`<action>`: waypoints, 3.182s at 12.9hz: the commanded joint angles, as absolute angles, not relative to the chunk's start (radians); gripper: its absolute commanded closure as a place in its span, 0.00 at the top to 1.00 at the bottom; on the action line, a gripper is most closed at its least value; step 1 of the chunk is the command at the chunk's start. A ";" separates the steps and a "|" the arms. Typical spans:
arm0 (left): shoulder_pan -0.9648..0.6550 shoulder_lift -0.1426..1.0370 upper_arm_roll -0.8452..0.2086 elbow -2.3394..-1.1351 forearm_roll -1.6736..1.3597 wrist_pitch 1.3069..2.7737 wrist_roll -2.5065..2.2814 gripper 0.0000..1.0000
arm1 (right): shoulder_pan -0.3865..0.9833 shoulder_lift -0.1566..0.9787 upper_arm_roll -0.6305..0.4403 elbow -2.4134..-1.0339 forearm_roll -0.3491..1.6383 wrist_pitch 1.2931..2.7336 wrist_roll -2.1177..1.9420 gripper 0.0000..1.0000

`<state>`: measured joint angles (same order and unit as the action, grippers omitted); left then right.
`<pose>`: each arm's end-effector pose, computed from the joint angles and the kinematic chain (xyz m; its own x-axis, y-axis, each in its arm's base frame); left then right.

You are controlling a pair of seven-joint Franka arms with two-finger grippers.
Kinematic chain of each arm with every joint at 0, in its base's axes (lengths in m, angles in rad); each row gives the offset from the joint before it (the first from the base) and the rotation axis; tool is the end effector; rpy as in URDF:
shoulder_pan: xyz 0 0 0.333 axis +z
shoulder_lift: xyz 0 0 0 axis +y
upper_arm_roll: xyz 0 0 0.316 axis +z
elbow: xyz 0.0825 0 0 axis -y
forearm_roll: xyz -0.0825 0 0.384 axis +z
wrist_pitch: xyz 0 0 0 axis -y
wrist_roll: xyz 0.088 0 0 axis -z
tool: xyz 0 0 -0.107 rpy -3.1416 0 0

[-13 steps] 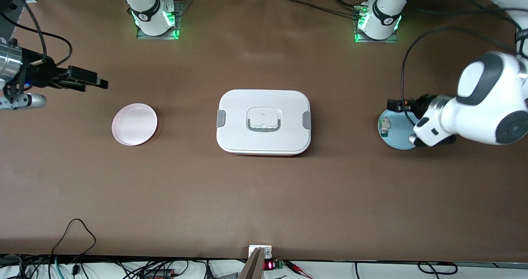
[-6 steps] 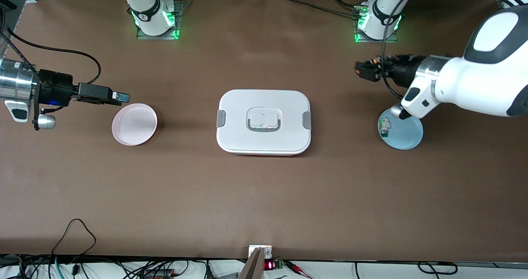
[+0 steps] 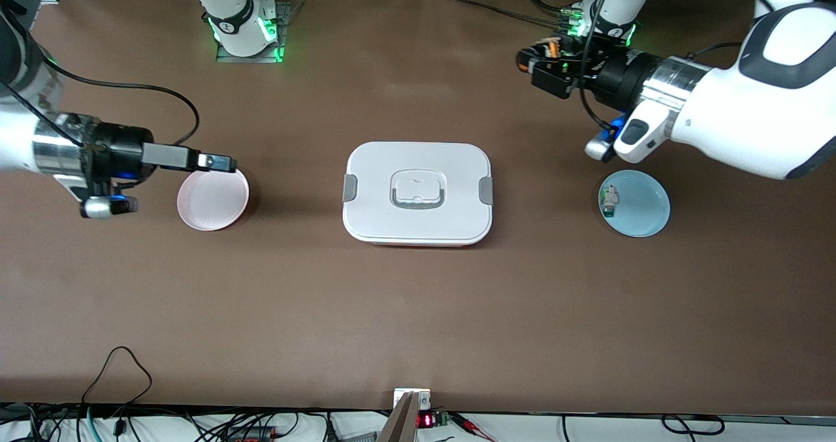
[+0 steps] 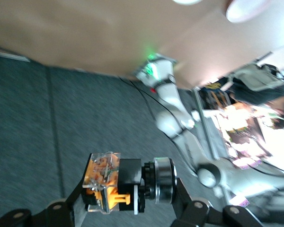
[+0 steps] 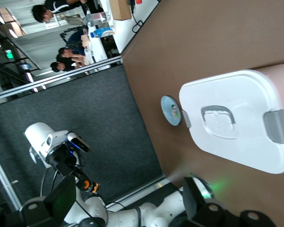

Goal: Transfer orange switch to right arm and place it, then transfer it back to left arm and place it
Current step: 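Carry the switch over the box with the left gripper while the right gripper approaches, then move the right gripper toward the switch held by the left gripper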

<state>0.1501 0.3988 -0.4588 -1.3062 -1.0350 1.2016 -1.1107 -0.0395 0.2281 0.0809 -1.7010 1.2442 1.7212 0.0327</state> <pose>0.5731 -0.2358 0.5893 0.3617 0.0657 -0.9300 0.6905 -0.6891 0.2199 0.6225 0.1092 0.5028 0.9367 -0.1095 -0.3326 -0.3501 -0.3139 -0.8825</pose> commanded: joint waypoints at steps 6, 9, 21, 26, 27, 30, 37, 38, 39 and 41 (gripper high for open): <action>0.031 0.488 -0.457 -1.295 -1.294 1.570 -1.376 0.00 | -0.005 0.239 0.083 -1.749 1.417 1.764 -0.144 1.00; -0.037 0.502 -0.457 -1.295 -1.324 1.751 -1.411 0.00 | 0.029 0.245 0.083 -1.750 1.454 1.770 -0.198 1.00; -0.216 0.532 -0.453 -1.289 -1.308 2.045 -1.460 0.00 | 0.117 0.224 0.083 -1.796 1.598 1.701 -0.331 1.00; -0.216 0.532 -0.451 -1.289 -1.308 2.045 -1.463 0.00 | 0.169 0.192 0.083 -1.827 1.666 1.709 -0.377 1.00; -0.218 0.532 -0.451 -1.287 -1.308 2.045 -1.468 0.00 | 0.176 0.193 0.083 -1.838 1.716 1.703 -0.393 1.00; -0.218 0.534 -0.449 -1.287 -1.307 2.045 -1.480 0.00 | 0.190 0.198 0.083 -1.862 1.753 1.703 -0.452 1.00; -0.216 0.543 -0.448 -1.278 -1.307 2.046 -1.480 0.00 | 0.222 0.218 0.083 -1.871 1.838 1.710 -0.541 1.00; -0.215 0.543 -0.448 -1.278 -1.308 2.045 -1.480 0.00 | 0.227 0.228 0.083 -1.871 1.850 1.710 -0.555 1.00; -0.212 0.543 -0.448 -1.278 -1.310 2.045 -1.480 0.00 | 0.230 0.235 0.083 -1.871 1.855 1.712 -0.578 1.00; -0.206 0.543 -0.448 -1.278 -1.313 2.045 -1.480 0.00 | 0.239 0.245 0.083 -1.871 1.856 1.713 -0.591 1.00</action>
<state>-0.2070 0.5293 -0.4469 -1.3056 -1.2963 2.0417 -1.4658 0.2252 0.2430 0.0865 -1.8600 1.8279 1.7063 -0.5572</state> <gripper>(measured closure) 0.273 0.000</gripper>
